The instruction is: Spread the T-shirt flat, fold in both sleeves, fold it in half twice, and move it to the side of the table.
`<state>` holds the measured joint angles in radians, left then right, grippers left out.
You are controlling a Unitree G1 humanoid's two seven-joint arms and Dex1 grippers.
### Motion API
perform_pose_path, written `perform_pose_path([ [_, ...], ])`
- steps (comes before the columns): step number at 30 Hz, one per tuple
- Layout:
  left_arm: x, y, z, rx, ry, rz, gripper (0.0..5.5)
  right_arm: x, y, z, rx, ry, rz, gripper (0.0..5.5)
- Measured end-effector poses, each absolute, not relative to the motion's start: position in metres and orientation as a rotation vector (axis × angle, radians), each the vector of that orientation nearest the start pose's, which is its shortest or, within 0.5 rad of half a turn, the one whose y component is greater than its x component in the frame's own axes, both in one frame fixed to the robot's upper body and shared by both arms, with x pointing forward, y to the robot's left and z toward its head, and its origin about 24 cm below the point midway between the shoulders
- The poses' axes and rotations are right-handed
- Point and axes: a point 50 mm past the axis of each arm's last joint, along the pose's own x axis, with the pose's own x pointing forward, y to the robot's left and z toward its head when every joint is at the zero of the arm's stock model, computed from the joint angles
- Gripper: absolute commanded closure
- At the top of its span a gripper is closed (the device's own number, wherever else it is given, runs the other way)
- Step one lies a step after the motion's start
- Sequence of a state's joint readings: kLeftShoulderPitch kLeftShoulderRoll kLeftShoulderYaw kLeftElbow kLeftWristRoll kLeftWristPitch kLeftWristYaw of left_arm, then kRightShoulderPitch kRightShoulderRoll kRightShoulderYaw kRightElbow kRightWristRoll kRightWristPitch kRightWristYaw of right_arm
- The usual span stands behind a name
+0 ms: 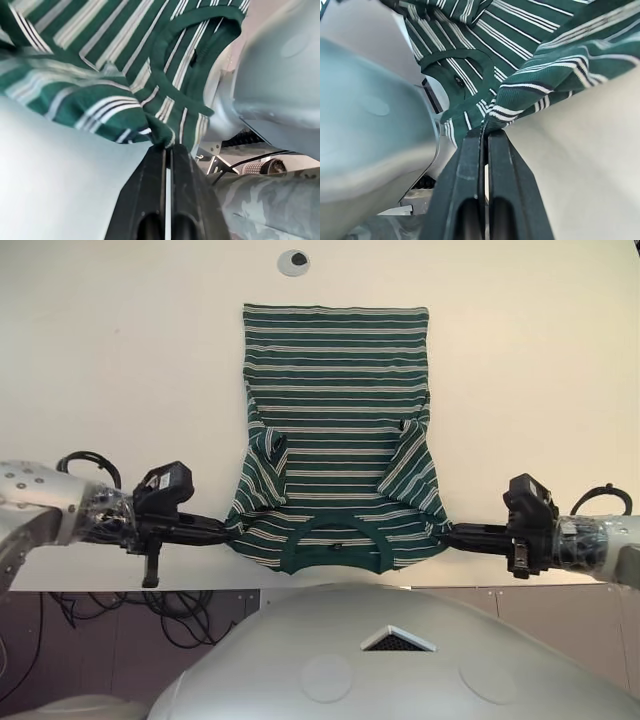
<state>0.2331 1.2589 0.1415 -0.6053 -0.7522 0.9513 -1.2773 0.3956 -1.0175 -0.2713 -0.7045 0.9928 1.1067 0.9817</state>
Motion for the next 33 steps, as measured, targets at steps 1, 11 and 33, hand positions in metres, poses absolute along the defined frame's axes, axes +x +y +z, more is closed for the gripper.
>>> perform_pose_path([
  [1, 0.158, 0.228, 0.141, 0.115, 1.006, -1.369, 5.49, 0.134, -0.214, 0.122, 0.179, 0.935, 1.222, 5.50],
  [11, 0.274, 0.226, 0.166, 0.156, 0.840, -1.429, 5.49, 0.257, -0.210, 0.158, 0.197, 0.771, 1.451, 5.50],
  [33, 0.376, 0.209, 0.099, -0.267, 0.605, -0.688, 5.49, 0.367, -0.193, 0.072, 0.520, 0.633, 0.657, 5.50],
])
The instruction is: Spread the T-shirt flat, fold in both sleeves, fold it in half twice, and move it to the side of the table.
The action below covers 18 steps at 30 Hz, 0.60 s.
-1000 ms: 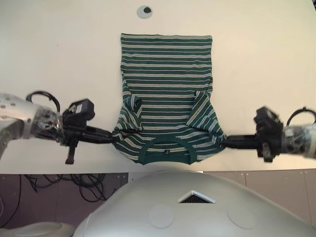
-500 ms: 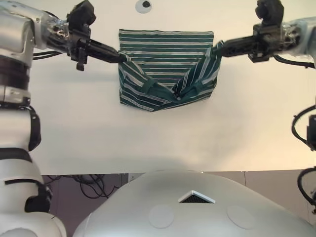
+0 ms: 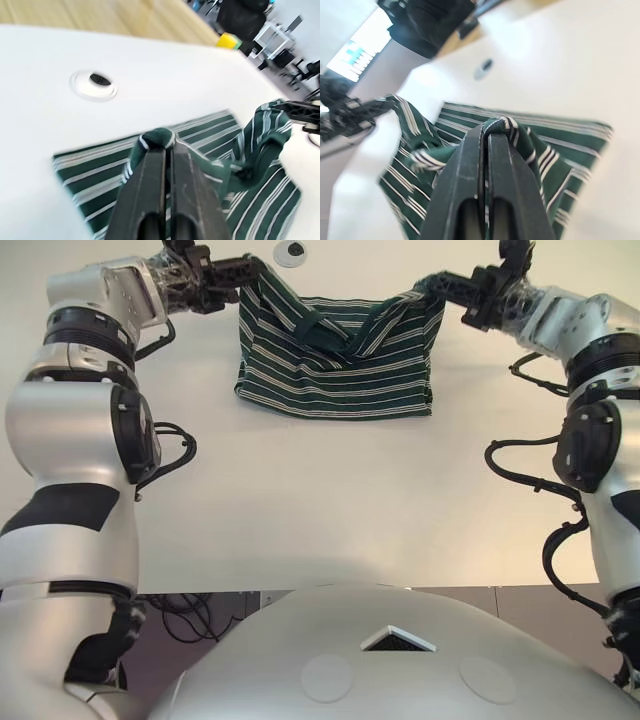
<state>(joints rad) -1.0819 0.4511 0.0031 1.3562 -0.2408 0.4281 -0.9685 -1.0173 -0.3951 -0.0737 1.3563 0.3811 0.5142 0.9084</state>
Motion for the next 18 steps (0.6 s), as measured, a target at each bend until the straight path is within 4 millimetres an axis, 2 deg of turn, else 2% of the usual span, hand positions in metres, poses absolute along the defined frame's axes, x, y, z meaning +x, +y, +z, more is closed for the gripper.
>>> perform_pose_path([
  [2, 0.370, 0.215, 0.085, -0.238, 0.660, -0.657, 5.49, 0.360, -0.196, 0.057, 0.496, 0.690, 0.623, 5.50],
  [5, 0.366, 0.223, 0.072, -0.197, 0.701, -0.557, 5.49, 0.360, -0.192, 0.051, 0.494, 0.705, 0.580, 5.50],
  [8, 0.367, 0.226, 0.068, -0.211, 0.693, -0.480, 5.49, 0.357, -0.194, 0.044, 0.517, 0.709, 0.539, 5.50],
  [14, 0.371, 0.209, 0.065, -0.309, 0.645, -0.472, 5.49, 0.365, -0.196, 0.054, 0.574, 0.546, 0.525, 5.50],
  [16, 0.373, 0.201, 0.065, -0.321, 0.624, -0.485, 5.50, 0.367, -0.186, 0.054, 0.605, 0.513, 0.547, 5.18],
  [18, 0.374, 0.195, 0.065, -0.323, 0.607, -0.497, 5.20, 0.368, -0.187, 0.055, 0.614, 0.494, 0.543, 4.84],
])
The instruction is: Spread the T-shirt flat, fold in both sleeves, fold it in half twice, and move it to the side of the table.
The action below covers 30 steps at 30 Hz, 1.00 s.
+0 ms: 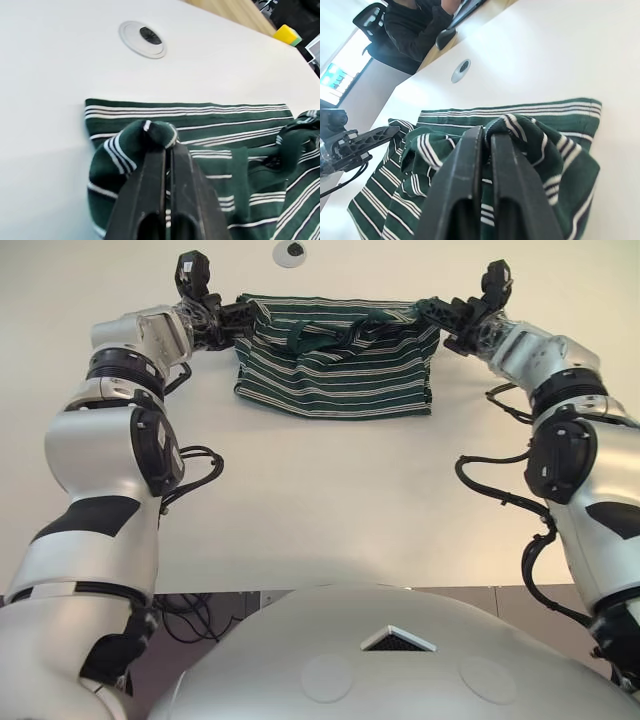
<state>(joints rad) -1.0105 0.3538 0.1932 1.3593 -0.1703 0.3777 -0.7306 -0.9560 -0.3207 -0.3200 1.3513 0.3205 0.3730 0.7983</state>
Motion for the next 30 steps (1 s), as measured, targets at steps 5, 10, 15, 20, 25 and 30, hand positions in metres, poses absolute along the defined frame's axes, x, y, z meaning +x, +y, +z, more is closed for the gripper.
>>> perform_pose_path([
  [5, 0.380, 0.199, 0.068, -0.368, 0.540, -0.387, 4.39, 0.372, -0.193, 0.058, 0.597, 0.443, 0.467, 4.25],
  [10, 0.382, 0.206, 0.072, -0.470, 0.469, -0.308, 3.62, 0.375, -0.199, 0.062, 0.588, 0.383, 0.413, 4.25],
  [15, 0.385, 0.208, 0.081, -0.498, 0.370, -0.357, 2.99, 0.373, -0.190, 0.069, 0.324, 0.348, 0.647, 4.25],
  [20, 0.382, 0.198, 0.094, 0.145, 0.262, -0.675, 2.92, 0.350, -0.171, 0.050, 0.138, 0.349, 0.871, 4.25],
  [25, 0.363, 0.205, 0.102, 0.402, 0.161, -0.879, 2.92, 0.309, -0.160, 0.032, 0.018, 0.373, 0.920, 4.25],
  [30, 0.314, 0.218, 0.087, 0.266, 0.150, -0.934, 2.92, 0.294, -0.158, 0.061, -0.026, 0.233, 0.884, 4.25],
])
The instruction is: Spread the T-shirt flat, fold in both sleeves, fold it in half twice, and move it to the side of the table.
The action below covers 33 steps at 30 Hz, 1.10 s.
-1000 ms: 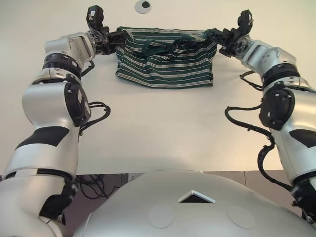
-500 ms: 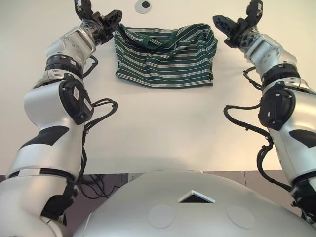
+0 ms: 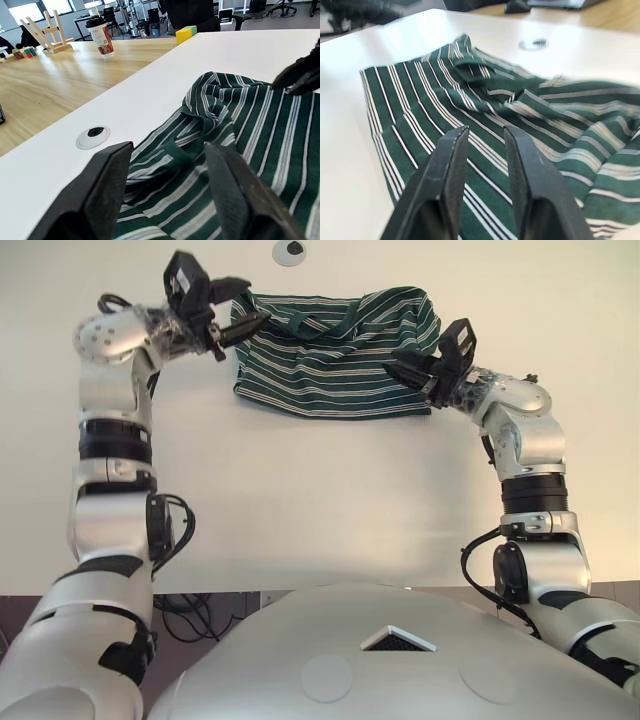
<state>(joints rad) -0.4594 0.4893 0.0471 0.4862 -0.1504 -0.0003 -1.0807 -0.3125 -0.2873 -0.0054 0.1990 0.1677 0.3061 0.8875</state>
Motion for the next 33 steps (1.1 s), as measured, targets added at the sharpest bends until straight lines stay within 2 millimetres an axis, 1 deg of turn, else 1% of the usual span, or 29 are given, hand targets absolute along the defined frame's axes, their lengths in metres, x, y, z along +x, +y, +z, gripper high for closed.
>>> perform_pose_path([
  [1, 0.299, 0.221, 0.081, 0.274, 0.185, -0.944, 2.92, 0.288, -0.157, 0.066, -0.042, 0.214, 0.881, 4.25],
  [2, 0.285, 0.223, 0.076, 0.285, 0.227, -0.955, 2.92, 0.282, -0.156, 0.066, -0.058, 0.213, 0.872, 4.25],
  [3, 0.275, 0.224, 0.072, 0.300, 0.262, -0.965, 2.92, 0.276, -0.156, 0.061, -0.075, 0.233, 0.856, 4.25],
  [4, 0.269, 0.221, 0.065, 0.302, 0.300, -0.965, 2.92, 0.271, -0.158, 0.049, -0.102, 0.294, 0.823, 4.25],
  [5, 0.266, 0.220, 0.058, 0.301, 0.333, -0.958, 2.92, 0.267, -0.163, 0.041, -0.123, 0.341, 0.798, 4.25],
  [7, 0.264, 0.215, 0.051, 0.326, 0.375, -0.941, 2.92, 0.267, -0.171, 0.031, -0.151, 0.398, 0.729, 4.25],
  [8, 0.264, 0.213, 0.048, 0.346, 0.394, -0.934, 2.92, 0.267, -0.172, 0.027, -0.150, 0.421, 0.715, 4.25],
  [10, 0.262, 0.214, 0.040, 0.375, 0.442, -0.914, 2.92, 0.267, -0.172, 0.025, -0.158, 0.440, 0.714, 4.25],
  [11, 0.261, 0.216, 0.036, 0.385, 0.472, -0.907, 2.92, 0.268, -0.174, 0.025, -0.192, 0.450, 0.722, 4.25],
  [14, 0.260, 0.221, 0.040, 0.426, 0.528, -0.947, 2.92, 0.264, -0.171, 0.024, -0.223, 0.488, 0.760, 4.25],
  [17, 0.247, 0.225, 0.043, 0.433, 0.645, -1.047, 2.92, 0.255, -0.172, 0.026, -0.252, 0.537, 0.811, 4.25],
  [21, 0.212, 0.218, 0.051, 0.366, 0.772, -1.208, 2.92, 0.227, -0.180, 0.030, -0.257, 0.597, 0.878, 4.25],
  [22, 0.198, 0.215, 0.053, 0.332, 0.818, -1.259, 2.92, 0.218, -0.181, 0.031, -0.246, 0.612, 0.895, 4.25],
  [23, 0.188, 0.213, 0.055, 0.315, 0.843, -1.293, 2.92, 0.212, -0.183, 0.032, -0.251, 0.627, 0.906, 4.25],
  [24, 0.180, 0.213, 0.055, 0.312, 0.867, -1.316, 2.92, 0.206, -0.182, 0.033, -0.235, 0.638, 0.915, 4.25],
  [26, 0.168, 0.218, 0.059, 0.324, 0.904, -1.335, 2.92, 0.186, -0.181, 0.036, -0.230, 0.670, 0.957, 4.25],
  [28, 0.168, 0.223, 0.061, 0.310, 0.907, -1.316, 2.92, 0.175, -0.180, 0.037, -0.212, 0.694, 0.969, 4.25],
  [33, 0.178, 0.240, 0.067, 0.329, 0.909, -1.244, 2.92, 0.176, -0.182, 0.041, -0.199, 0.697, 0.948, 4.25],
])
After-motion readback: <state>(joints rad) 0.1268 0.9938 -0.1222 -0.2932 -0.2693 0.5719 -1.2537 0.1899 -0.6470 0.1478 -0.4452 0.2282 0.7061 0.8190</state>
